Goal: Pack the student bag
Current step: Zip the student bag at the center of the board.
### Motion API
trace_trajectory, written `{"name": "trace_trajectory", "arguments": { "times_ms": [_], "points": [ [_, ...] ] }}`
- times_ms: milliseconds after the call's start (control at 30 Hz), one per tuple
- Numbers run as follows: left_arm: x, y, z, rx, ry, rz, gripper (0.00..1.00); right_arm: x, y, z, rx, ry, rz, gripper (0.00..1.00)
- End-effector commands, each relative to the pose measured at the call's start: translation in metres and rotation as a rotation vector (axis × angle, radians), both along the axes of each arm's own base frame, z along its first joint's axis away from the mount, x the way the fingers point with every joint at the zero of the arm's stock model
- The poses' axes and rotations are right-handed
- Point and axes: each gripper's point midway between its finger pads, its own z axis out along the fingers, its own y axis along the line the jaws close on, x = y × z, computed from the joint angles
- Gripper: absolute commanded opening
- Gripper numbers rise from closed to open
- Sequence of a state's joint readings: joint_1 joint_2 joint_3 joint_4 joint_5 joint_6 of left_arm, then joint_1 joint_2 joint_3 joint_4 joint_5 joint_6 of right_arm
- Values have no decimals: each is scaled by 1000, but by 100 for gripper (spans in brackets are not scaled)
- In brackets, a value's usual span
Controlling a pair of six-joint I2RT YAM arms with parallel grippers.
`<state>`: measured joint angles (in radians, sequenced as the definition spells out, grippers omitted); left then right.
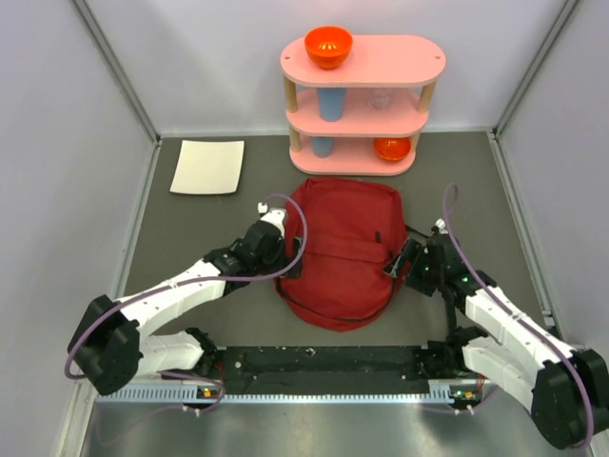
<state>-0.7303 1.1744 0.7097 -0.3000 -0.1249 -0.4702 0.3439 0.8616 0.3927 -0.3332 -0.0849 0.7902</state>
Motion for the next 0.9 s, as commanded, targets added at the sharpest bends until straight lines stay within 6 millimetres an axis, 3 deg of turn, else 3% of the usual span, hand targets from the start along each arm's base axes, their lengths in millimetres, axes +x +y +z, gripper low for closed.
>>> {"name": "trace_trajectory", "arguments": {
  "times_ms": [0, 33, 100, 133, 233, 267, 367, 433, 467, 500, 533, 600, 633, 733, 833, 867],
  "points": [
    [-6, -2, -24, -38, 71, 18, 99, 13, 15, 3, 68, -12, 25, 74],
    [-9, -5, -33, -35, 97, 1, 94, 15, 16, 3, 67, -10, 29, 62],
    [-25, -17, -43, -67, 176, -77, 87, 19, 17, 1, 59, -5, 31, 48],
    [-29, -21, -51, -73, 208, -96, 69, 22, 16, 2, 51, -16, 33, 34],
    [-50, -41, -57, -159, 279, -202, 41, 28, 11, 7, 15, -38, 18, 2],
    [-58, -45, -58, -164, 288, -225, 26, 29, 9, 8, 1, -44, 16, 1],
    [-78, -50, -62, -160, 313, -256, 13, 32, 1, 13, -50, -62, 11, 0],
    [-86, -44, -64, -144, 316, -229, 11, 32, -1, 19, -61, -85, 20, 0],
    [-94, -40, -68, -118, 331, -217, 12, 30, -1, 20, -69, -93, 39, 2],
    [-96, -33, -73, -106, 339, -176, 27, 28, 0, 22, -68, -101, 56, 7],
    [-96, -30, -69, -115, 324, -158, 38, 26, -4, 26, -90, -117, 69, 32],
    [-94, -23, -65, -105, 308, -122, 59, 20, -16, 29, -147, -106, 50, 61],
    [-84, -18, -55, -102, 251, -87, 64, 21, -23, 37, -177, -138, 30, 74],
    [-61, -6, -25, -60, 125, -15, 81, 26, -33, 58, -203, -195, -13, 82],
    [-38, 1, 17, -49, 5, 52, 93, 33, -34, 75, -180, -238, -63, 83],
    [-28, -4, 39, -77, -42, 64, 96, 36, -34, 76, -177, -236, -72, 83]
  ]
}}
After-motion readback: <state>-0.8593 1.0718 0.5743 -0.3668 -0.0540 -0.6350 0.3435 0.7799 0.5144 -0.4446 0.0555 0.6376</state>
